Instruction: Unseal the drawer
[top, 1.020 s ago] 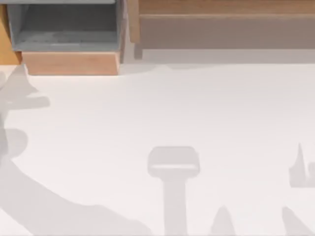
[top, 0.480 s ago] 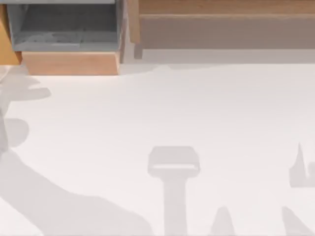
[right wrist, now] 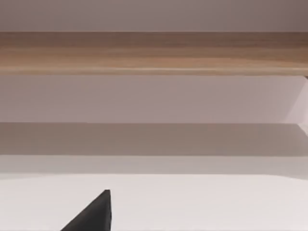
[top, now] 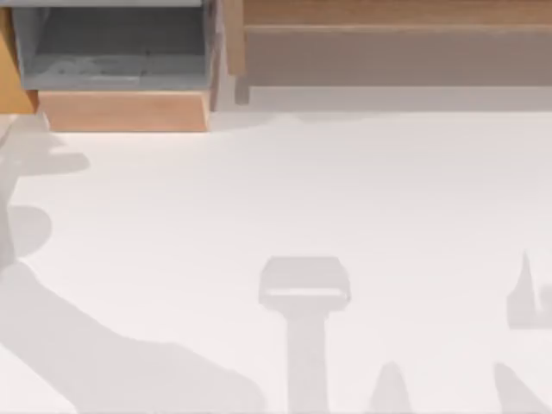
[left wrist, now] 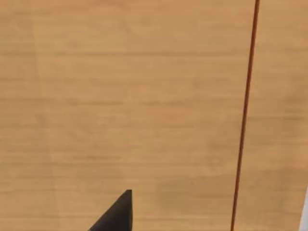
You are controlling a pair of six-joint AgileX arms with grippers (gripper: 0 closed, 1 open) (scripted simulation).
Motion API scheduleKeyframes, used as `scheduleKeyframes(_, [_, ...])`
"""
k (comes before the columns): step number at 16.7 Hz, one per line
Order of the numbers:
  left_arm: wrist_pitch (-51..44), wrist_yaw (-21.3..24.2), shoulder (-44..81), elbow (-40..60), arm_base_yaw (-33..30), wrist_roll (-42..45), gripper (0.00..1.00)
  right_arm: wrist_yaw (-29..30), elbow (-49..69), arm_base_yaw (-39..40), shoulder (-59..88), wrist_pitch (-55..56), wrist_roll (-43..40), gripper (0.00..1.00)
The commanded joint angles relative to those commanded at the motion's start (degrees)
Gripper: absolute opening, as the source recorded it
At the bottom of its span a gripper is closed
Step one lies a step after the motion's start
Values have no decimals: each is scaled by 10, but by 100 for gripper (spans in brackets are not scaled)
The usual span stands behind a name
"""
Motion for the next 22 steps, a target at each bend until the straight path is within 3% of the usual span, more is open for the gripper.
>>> scheduleKeyframes(9, [0, 0, 0, 0, 0, 0, 2, 0, 0, 0, 0, 0, 0, 100])
scheduleKeyframes(22, [16, 10, -14, -40, 12, -2, 0, 0, 0, 0, 0, 0, 0, 100])
